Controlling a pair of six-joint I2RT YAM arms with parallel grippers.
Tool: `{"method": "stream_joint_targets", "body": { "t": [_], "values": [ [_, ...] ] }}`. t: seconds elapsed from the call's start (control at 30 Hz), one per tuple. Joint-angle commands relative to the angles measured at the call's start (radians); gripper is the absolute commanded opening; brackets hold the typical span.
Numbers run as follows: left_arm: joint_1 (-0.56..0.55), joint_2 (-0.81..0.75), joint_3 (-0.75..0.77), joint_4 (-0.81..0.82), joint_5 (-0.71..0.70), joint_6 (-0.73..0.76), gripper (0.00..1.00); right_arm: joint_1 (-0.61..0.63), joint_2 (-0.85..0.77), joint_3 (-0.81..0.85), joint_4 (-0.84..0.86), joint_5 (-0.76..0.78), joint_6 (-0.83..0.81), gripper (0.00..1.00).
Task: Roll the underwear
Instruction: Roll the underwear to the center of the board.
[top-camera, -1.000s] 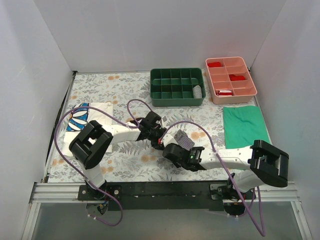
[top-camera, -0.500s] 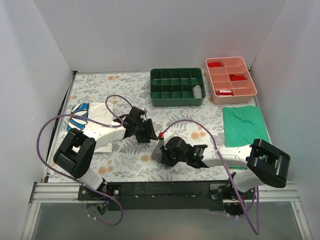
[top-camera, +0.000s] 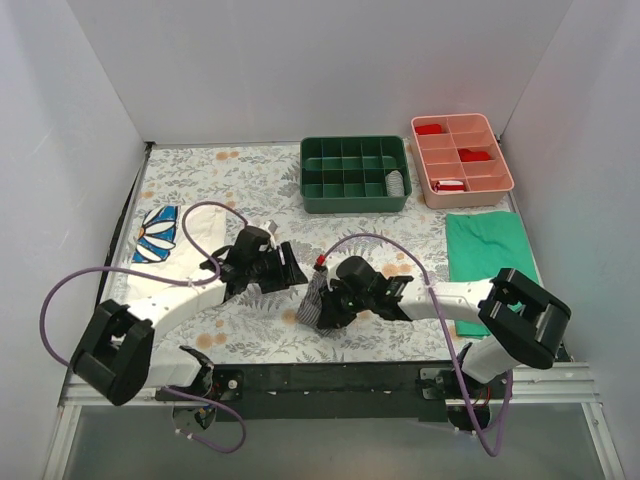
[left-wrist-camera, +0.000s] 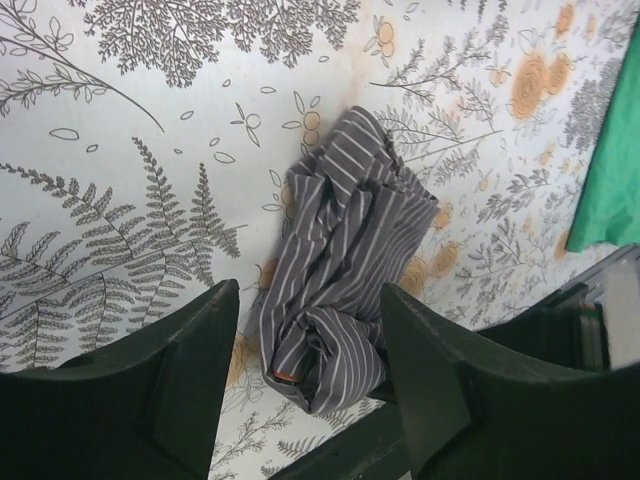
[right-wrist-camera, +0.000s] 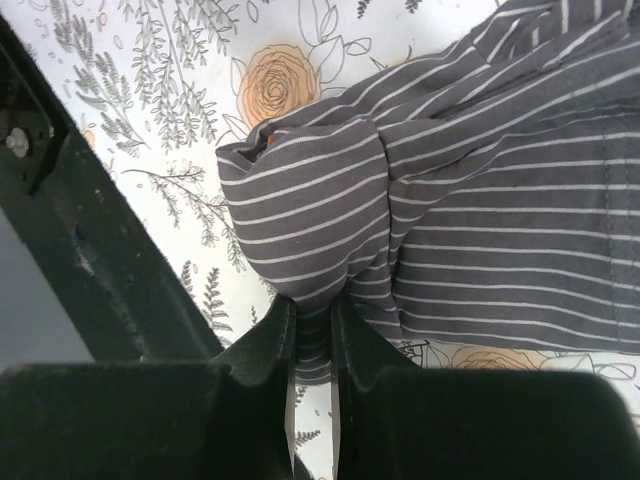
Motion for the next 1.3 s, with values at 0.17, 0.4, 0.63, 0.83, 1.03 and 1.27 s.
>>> {"method": "stream_joint_targets", "body": {
  "t": [0.17,0.4,0.63,0.83,1.03,1.27],
  "values": [
    [0.002,-0.207,-0.176,0.132,0.065,-0.031,0.6,-0.09,0.123,0.169,-0.226,-0.293,-0.096,0.12],
    [0.001,-0.317,-0.259,0.166,0.098,-0.044,0.62,-0.162,0.231,0.28,-0.326,-0.44,-0.158,0.13],
    [0.001,-0.356,-0.338,0.229,0.145,-0.066,0.63,-0.212,0.321,0.361,-0.399,-0.519,-0.201,0.13],
    [-0.001,-0.331,-0.398,0.279,0.144,-0.089,0.63,-0.237,0.383,0.445,-0.493,-0.54,-0.253,0.15],
    [-0.001,-0.276,-0.433,0.338,0.134,-0.089,0.63,-0.242,0.422,0.482,-0.533,-0.56,-0.293,0.17],
    [-0.001,-0.225,-0.47,0.459,0.139,-0.109,0.63,-0.243,0.439,0.496,-0.547,-0.563,-0.31,0.18]
  ]
}}
